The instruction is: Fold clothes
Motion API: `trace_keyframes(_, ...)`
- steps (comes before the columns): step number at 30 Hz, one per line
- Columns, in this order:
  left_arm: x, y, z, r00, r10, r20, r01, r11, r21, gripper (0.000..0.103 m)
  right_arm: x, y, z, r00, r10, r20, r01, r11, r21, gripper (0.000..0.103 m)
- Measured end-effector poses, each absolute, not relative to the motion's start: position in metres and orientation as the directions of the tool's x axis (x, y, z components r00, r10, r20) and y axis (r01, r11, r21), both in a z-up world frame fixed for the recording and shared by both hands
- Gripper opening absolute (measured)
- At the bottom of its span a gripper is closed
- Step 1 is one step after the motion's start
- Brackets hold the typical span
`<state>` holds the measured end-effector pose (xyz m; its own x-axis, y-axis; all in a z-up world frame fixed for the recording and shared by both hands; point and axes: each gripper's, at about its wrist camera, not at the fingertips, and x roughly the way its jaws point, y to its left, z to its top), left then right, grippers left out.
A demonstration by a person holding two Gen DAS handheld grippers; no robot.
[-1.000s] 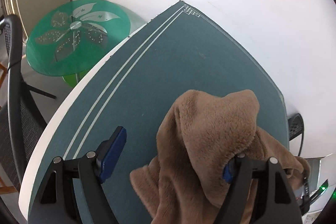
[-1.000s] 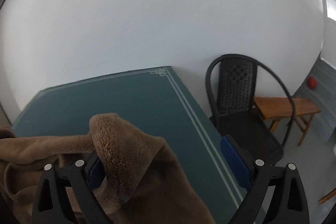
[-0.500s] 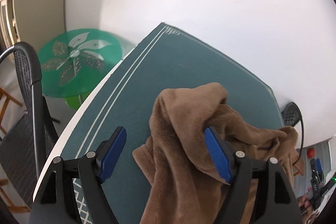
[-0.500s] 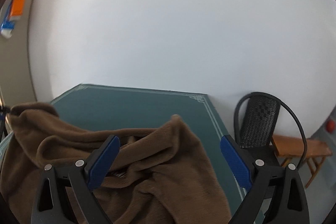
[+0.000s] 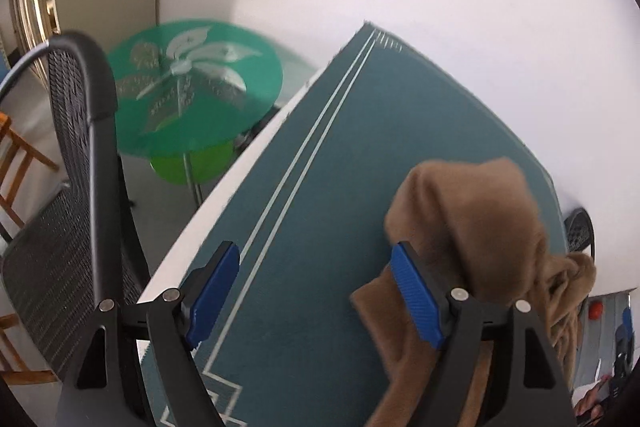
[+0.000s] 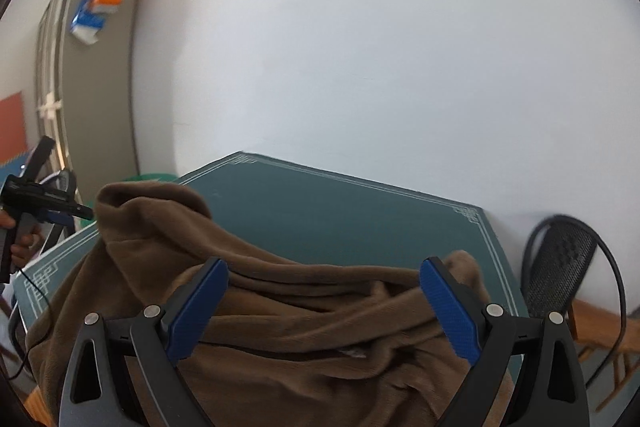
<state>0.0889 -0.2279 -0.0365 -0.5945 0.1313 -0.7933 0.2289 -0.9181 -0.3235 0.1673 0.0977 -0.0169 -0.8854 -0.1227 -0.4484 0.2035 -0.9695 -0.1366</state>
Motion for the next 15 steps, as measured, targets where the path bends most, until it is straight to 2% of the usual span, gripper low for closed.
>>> trace_keyframes(3,0.091,-0.23,-0.051,-0.581,0.141,-0.801,0.201,-0.93,-0.309,0.082,0.166,0.073,-0.016,-0.873,-0.149,-0.464,0.243,-0.958,-0.149,0.098)
trace_keyframes(5,0.091,-0.221,-0.056,-0.592,0.154,-0.791,0.125,-0.952,-0.279,0.082,0.163,0.06,-0.018,-0.863,-0.169,-0.475,0.27,-0.951,-0.153,0.098)
trace_keyframes(11,0.091,-0.18,-0.07,-0.566,0.146,-0.811,-0.101,-0.989,-0.107,0.082,0.149,0.022,-0.019,-0.79,-0.327,-0.518,0.414,-0.908,-0.059,0.098)
trace_keyframes(15,0.077,-0.177,-0.078,-0.546,0.205,-0.812,-0.149,-0.978,-0.147,0.082,0.139,-0.003,-0.012,-0.745,-0.414,-0.523,0.487,-0.873,-0.002,0.098)
